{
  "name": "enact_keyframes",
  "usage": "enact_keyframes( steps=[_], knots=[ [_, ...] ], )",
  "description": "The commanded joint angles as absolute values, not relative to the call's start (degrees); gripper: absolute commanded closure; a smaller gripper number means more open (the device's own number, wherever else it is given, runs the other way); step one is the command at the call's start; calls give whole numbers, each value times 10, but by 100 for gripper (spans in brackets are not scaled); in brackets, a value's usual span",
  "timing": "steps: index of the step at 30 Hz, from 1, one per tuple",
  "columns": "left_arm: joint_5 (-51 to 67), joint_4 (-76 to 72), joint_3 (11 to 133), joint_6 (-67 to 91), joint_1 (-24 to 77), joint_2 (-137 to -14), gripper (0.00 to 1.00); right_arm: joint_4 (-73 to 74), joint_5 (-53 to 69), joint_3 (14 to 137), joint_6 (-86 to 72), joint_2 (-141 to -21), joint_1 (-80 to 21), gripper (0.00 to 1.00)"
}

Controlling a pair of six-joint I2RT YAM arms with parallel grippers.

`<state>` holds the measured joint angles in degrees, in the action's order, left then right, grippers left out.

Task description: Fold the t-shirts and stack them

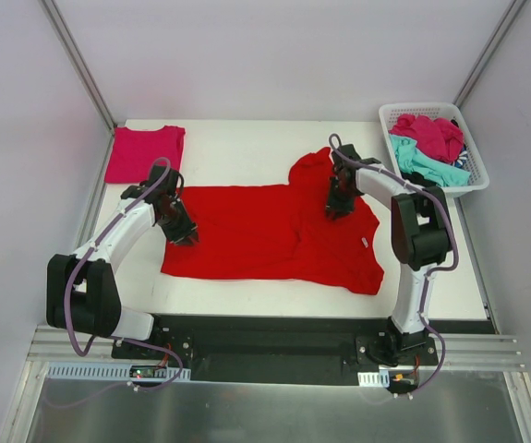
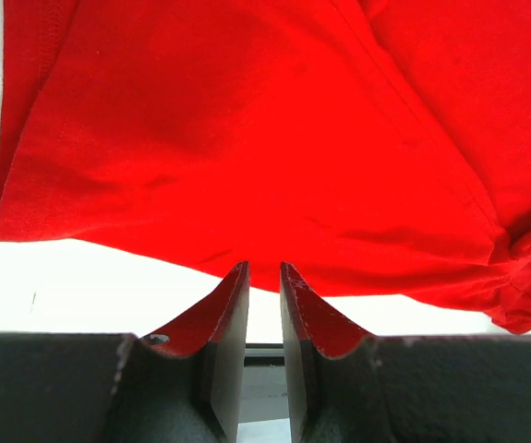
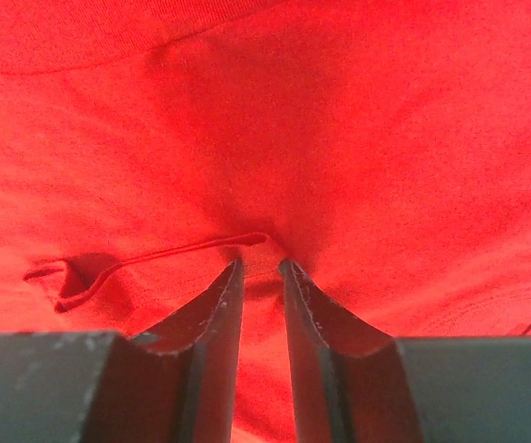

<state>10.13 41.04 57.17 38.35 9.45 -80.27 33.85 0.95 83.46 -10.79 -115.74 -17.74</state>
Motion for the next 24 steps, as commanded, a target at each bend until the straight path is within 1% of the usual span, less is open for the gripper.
enact_keyframes(
  steps=[1, 14, 17, 24],
  knots=[
    [99, 423, 584, 384, 100, -801, 80, 344, 7, 817, -92, -1115, -175, 71],
    [99, 426, 592, 382, 100, -802, 80, 367, 4, 841, -70, -1105, -162, 73],
    [99, 425, 592, 381, 100, -802, 80, 364, 15, 830, -77, -1113, -160, 75],
    [98, 427, 594, 381, 100, -806, 80, 337, 40, 806, -93, -1115, -167, 77]
  ],
)
